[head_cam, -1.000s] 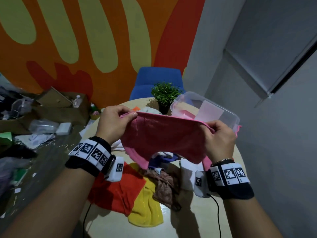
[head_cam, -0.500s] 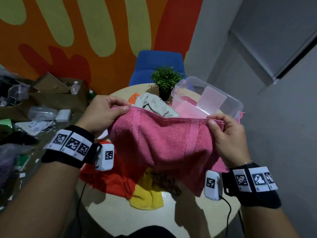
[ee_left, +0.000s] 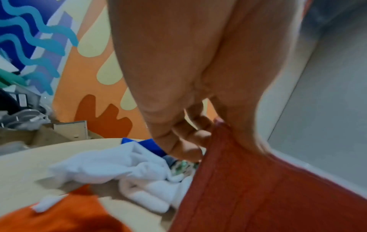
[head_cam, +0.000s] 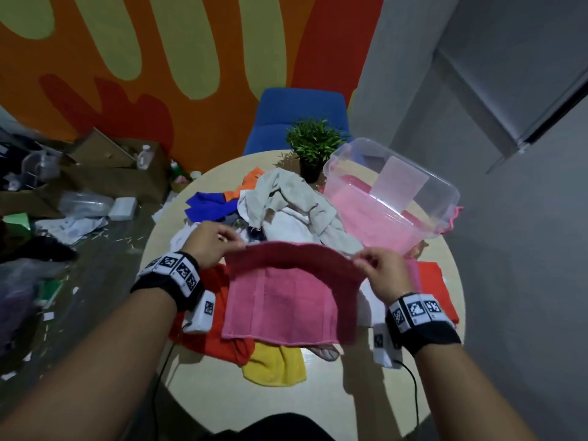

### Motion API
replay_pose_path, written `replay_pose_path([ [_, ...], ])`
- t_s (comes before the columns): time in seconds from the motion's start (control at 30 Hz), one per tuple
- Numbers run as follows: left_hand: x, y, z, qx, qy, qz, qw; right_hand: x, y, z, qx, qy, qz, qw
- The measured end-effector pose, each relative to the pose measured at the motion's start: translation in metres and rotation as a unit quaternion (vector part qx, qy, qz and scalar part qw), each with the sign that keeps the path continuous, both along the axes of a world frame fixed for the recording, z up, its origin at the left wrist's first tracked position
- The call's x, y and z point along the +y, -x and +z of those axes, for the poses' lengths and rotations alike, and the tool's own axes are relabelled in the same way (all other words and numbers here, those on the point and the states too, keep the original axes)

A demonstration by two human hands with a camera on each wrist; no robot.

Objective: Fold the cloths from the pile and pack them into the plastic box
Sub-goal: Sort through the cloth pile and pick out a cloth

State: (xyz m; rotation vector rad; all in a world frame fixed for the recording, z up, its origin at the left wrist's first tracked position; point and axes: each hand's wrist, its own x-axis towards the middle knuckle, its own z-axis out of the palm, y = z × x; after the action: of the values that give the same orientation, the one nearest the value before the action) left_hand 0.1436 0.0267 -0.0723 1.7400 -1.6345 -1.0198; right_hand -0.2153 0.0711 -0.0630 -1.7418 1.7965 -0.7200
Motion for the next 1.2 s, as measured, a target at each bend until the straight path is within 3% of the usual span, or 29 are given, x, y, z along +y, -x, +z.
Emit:
replay_pose_path([
  [0.07,0.011,-0.009,-0.015,-0.056,-0.092,-0.133,0.985,0.012,0.006,-0.026,0.068,-0.101,0.079,0.989],
  [0.17,0.03,-0.01,-0.032,-0.119,-0.222,-0.281,0.926,0.026,0.008,-0.049,0.16,-0.211,0.116,0.957],
  [0.27,0.045,-0.002,-0.042,-0.147,-0.288,-0.339,0.884,0.034,0.009,-0.056,0.202,-0.241,0.125,0.941],
  [0.37,0.052,0.004,-0.049,-0.162,-0.311,-0.34,0.872,0.038,0.009,-0.057,0.204,-0.265,0.144,0.931],
  [0.57,0.05,0.006,-0.058,-0.205,-0.28,-0.316,0.883,0.043,0.005,-0.069,0.243,-0.328,0.185,0.894],
  [0.63,0.047,0.005,-0.06,-0.203,-0.279,-0.309,0.886,0.043,0.006,-0.071,0.223,-0.339,0.174,0.897],
  [0.7,0.045,0.007,-0.062,-0.19,-0.288,-0.304,0.888,0.039,0.006,-0.071,0.213,-0.292,0.126,0.924],
  [0.8,0.041,0.015,-0.067,-0.195,-0.227,-0.246,0.922,0.029,0.005,-0.074,0.209,-0.185,0.024,0.96],
  [0.93,0.041,0.031,-0.068,-0.226,-0.121,-0.199,0.946,0.018,-0.007,-0.084,0.246,-0.172,0.044,0.953],
  [1.07,0.041,0.045,-0.059,-0.151,-0.089,-0.186,0.967,0.015,-0.015,-0.087,0.342,-0.159,0.058,0.924],
  [1.13,0.041,0.051,-0.047,-0.093,-0.063,-0.169,0.979,0.015,-0.015,-0.076,0.311,-0.152,0.05,0.937],
  [1.2,0.041,0.057,-0.03,-0.049,-0.039,-0.172,0.983,0.015,-0.017,-0.058,0.189,-0.14,0.043,0.971],
])
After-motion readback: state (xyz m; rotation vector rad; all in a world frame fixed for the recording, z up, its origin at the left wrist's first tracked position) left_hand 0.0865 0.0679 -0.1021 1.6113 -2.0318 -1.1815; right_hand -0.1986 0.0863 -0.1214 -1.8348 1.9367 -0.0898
